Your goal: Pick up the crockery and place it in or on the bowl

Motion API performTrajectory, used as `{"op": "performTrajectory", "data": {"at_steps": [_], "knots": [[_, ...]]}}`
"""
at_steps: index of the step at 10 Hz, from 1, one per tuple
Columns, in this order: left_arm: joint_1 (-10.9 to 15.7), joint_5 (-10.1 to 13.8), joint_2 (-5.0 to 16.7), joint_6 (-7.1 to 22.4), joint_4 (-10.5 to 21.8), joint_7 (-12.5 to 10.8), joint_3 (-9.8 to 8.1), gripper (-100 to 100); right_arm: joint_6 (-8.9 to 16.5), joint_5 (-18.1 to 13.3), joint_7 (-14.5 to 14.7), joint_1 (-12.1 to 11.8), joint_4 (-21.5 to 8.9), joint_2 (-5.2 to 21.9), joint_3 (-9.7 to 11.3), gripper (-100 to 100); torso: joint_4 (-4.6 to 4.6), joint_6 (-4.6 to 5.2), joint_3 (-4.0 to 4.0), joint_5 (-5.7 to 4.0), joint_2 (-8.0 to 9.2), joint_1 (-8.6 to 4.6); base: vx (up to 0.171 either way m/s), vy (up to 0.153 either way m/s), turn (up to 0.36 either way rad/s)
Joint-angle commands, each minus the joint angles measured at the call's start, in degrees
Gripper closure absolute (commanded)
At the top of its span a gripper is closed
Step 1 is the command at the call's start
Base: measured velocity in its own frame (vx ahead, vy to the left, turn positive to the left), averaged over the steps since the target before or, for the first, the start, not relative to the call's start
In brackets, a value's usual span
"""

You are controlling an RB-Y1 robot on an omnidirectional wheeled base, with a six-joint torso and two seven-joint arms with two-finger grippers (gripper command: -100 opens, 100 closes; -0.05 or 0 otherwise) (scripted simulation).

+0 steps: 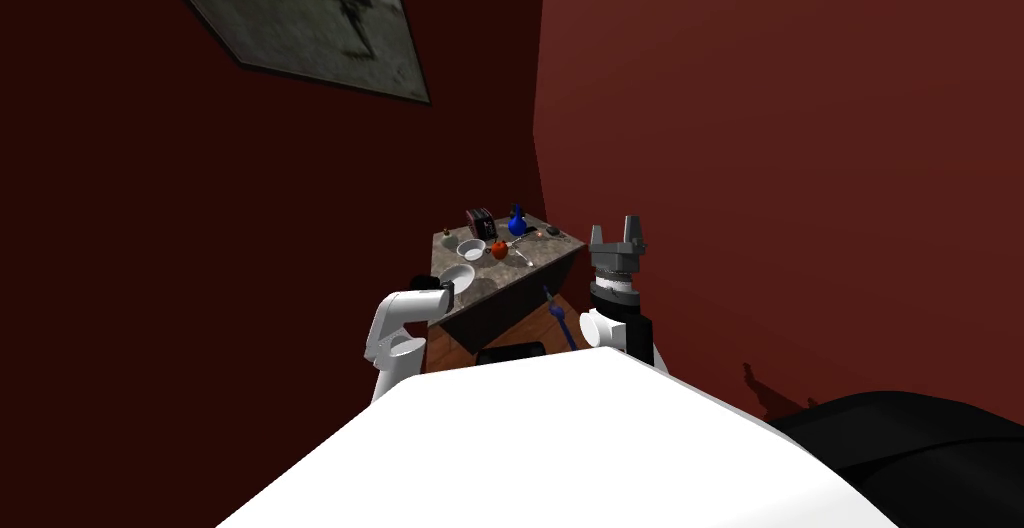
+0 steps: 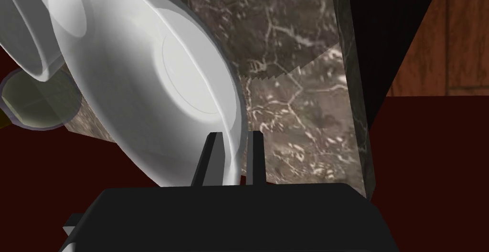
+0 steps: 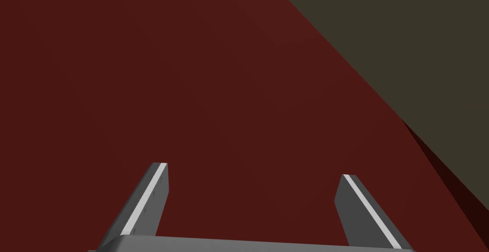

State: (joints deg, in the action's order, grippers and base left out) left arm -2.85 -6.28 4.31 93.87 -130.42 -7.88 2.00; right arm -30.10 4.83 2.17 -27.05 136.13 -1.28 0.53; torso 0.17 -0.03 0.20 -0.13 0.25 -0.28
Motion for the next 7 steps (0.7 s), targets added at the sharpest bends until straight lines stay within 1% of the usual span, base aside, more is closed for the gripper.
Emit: {"op": "performTrajectory", "data": {"at_steps": [1, 3, 5, 6, 7], "knots": [[2.1, 0.1, 1.1, -0.1, 0.3, 0.2, 0.06, 100, 0.0, 0.0, 0.0, 0.0, 0.0, 0.0, 0.0, 0, 0.00, 0.00, 0.00, 0.00, 0.00, 0.00, -0.067, -0.076, -0.011], [5.3, 0.7, 2.5, 0.0, 2.0, 0.6, -0.16, 100, 0.0, 0.0, 0.0, 0.0, 0.0, 0.0, 0.0, 0, 0.05, 0.02, 0.10, -0.05, 0.15, -0.19, -0.073, -0.097, -0.021], [8.5, 1.4, 3.9, 0.2, 4.5, 1.2, -0.44, 100, 0.0, 0.0, 0.0, 0.0, 0.0, 0.0, 0.0, 0, 0.08, 0.06, 0.15, -0.10, 0.22, -0.36, -0.077, -0.116, -0.032], [9.0, 1.4, 3.9, 0.2, 4.5, 1.2, -0.44, 100, 0.0, 0.0, 0.0, 0.0, 0.0, 0.0, 0.0, 0, 0.08, 0.06, 0.15, -0.11, 0.23, -0.36, -0.032, -0.084, -0.013], [11.0, 1.9, 4.6, 0.4, 6.0, 1.5, -0.60, 100, 0.0, 0.0, 0.0, 0.0, 0.0, 0.0, 0.0, 0, 0.09, 0.06, 0.12, -0.12, 0.13, -0.28, -0.022, -0.079, -0.024]]}}
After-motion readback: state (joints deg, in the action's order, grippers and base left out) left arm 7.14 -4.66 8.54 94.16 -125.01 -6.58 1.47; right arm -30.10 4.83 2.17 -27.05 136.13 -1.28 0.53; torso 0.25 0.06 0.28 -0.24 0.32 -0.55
